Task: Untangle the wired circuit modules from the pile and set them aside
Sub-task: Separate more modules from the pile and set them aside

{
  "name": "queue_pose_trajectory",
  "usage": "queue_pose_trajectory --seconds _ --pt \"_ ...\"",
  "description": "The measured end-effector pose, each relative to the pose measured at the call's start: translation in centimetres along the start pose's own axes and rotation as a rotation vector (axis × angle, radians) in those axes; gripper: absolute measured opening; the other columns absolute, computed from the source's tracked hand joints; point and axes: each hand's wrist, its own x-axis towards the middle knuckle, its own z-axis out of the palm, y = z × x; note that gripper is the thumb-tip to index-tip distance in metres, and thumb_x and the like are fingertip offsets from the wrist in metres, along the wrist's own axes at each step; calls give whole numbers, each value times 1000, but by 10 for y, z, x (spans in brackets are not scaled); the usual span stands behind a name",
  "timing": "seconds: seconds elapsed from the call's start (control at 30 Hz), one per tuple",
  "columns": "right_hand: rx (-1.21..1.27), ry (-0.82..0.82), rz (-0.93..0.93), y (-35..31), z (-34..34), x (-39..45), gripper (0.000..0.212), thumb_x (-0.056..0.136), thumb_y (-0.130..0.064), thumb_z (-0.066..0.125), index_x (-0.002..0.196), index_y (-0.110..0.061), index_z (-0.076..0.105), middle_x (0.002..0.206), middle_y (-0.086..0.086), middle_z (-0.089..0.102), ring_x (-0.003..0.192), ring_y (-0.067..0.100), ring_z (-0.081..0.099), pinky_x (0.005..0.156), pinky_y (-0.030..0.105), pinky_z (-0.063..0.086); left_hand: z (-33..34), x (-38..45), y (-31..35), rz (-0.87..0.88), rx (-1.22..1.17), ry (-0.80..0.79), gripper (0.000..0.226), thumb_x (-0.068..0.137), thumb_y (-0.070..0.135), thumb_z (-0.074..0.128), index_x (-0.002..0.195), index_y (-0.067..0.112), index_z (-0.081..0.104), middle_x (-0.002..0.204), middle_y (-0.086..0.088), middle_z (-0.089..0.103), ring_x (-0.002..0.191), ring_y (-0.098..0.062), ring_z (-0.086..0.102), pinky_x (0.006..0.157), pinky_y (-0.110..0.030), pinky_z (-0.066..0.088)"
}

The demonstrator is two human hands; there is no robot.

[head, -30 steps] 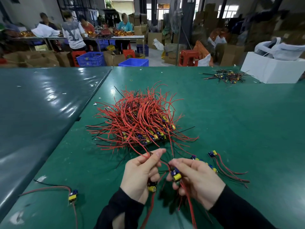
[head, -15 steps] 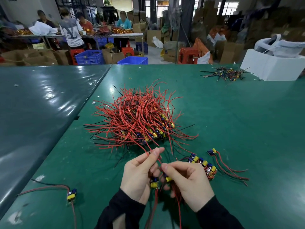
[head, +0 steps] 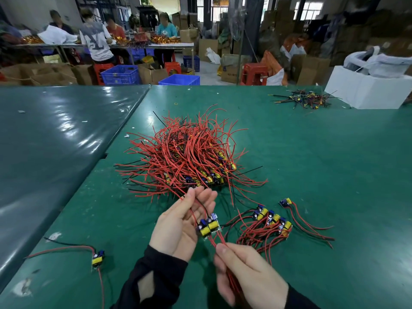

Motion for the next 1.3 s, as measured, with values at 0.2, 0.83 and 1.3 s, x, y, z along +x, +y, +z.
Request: queue_pose_trajectory --seconds 0.2,0.83,1.3 --pt "51 -6 90 -4 -2 -12 42 100 -31 36 60 -20 43 38 -2 35 30 7 25 36 16 20 -1 -1 0 -82 -9 -27 29 98 15 40 88 -5 59 80 -16 73 76 -27 73 59 -28 59" --pt "-60 607 334 9 -264 -94 37 101 -30 33 68 -14 34 40 2 20 31 3 10 38 6 22 2 -5 -18 -144 540 -233 32 101 16 32 117 -1 55 105 -20 71 100 -30 68 86 -33 54" --pt "-1497 662 -42 -74 -231 -59 18 81 -56 55 68 -44 61 55 -31 56 46 -9 46 42 13 33 -4 -2 -16 -87 477 -130 28 99 17 38 96 -2 59 86 -21 72 78 -32 70 69 -34 58"
